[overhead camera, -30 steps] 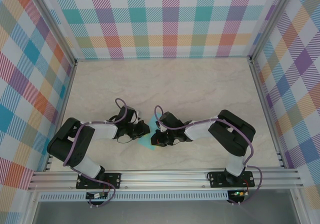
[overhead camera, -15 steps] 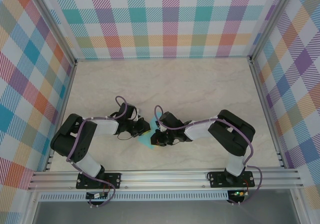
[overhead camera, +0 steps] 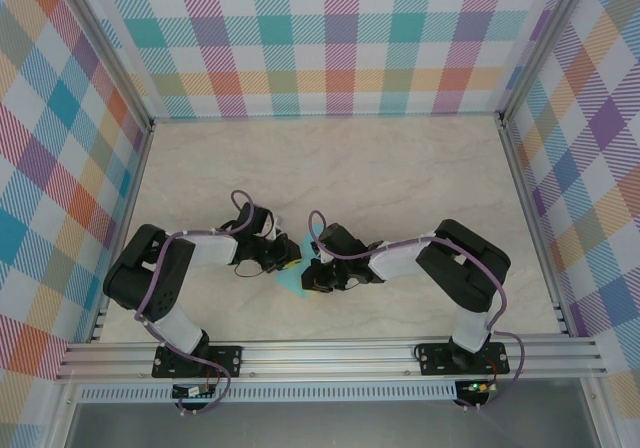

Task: Fold a paper plane with a square sheet of paper (pick it up from the middle)
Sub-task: Fold the triangle a second time at the center of the table.

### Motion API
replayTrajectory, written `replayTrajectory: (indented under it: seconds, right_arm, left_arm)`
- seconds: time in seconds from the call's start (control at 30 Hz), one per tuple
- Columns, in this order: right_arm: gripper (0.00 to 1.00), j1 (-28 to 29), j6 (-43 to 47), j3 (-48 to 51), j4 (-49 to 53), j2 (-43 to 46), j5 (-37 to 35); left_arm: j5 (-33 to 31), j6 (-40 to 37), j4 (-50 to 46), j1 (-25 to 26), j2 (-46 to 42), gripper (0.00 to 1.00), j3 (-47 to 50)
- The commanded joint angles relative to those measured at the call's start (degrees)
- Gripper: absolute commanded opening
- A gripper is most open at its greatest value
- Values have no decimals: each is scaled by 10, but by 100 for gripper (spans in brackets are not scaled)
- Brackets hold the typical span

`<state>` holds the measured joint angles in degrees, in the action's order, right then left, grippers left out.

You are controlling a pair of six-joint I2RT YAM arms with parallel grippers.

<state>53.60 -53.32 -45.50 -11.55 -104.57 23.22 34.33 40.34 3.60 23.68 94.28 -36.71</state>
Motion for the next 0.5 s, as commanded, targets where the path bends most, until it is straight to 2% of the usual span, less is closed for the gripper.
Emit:
replayTrajectory:
  seconds: [0.0,0.47]
  right_arm:
    - [9,4,11,21,108,-35,-16]
    - [9,4,13,21,108,-37,-13]
  left_arm:
    - [-110,-27,15,-35,24,16,-21]
    - [-116,-12,27,-37,35,16,-38]
